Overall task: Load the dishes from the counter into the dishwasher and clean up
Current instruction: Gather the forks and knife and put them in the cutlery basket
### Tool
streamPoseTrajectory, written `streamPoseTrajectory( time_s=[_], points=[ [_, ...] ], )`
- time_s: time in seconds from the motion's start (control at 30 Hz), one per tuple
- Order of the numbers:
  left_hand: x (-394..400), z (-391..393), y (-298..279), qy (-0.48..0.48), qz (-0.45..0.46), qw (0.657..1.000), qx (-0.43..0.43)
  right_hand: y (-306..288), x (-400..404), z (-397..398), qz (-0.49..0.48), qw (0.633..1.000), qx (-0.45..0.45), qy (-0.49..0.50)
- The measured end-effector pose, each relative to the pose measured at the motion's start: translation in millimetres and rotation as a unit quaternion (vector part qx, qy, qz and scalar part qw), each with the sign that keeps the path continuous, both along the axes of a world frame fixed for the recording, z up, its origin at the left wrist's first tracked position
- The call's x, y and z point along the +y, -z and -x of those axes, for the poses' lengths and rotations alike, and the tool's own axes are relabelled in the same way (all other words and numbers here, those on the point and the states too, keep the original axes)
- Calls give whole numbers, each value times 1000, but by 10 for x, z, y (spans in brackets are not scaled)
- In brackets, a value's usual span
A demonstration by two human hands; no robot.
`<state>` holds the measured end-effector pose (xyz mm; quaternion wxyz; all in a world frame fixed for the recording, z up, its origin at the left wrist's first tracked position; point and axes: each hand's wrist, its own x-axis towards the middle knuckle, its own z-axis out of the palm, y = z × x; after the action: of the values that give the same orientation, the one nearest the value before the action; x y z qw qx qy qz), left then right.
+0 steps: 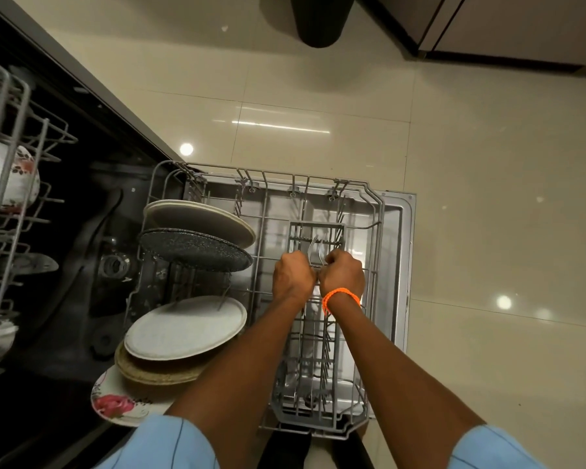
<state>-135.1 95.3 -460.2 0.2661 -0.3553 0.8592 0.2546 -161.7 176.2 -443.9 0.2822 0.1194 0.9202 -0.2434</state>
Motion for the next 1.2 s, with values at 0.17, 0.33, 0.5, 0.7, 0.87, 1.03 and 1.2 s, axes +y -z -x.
streamPoseTrajectory(
  time_s=[0.17,0.33,0.5,0.7,0.87,1.03,1.2],
  points=[
    [-9,25,-3,-4,7,1000,-1,-24,50,-35,3,1000,22,-3],
    [40,-36,-39,-28,7,999,24,-75,167,-91,3,999,31,-7],
    [56,-259,-332,-51,-5,998,44,-276,417,-304,23,999,30,-10],
    [-198,-436,-1169,-118,-22,990,76,-1034,295,-419,48,998,30,-2],
    [-242,-519,-2300,-140,-44,985,94,-2055,84,-517,76,996,47,-13],
    [-246,-630,-3366,-175,-44,976,125,-3137,-69,-528,92,991,94,-39],
    [-560,-850,-4381,-236,-19,949,208,-4349,-491,-597,117,972,164,-123]
  ],
)
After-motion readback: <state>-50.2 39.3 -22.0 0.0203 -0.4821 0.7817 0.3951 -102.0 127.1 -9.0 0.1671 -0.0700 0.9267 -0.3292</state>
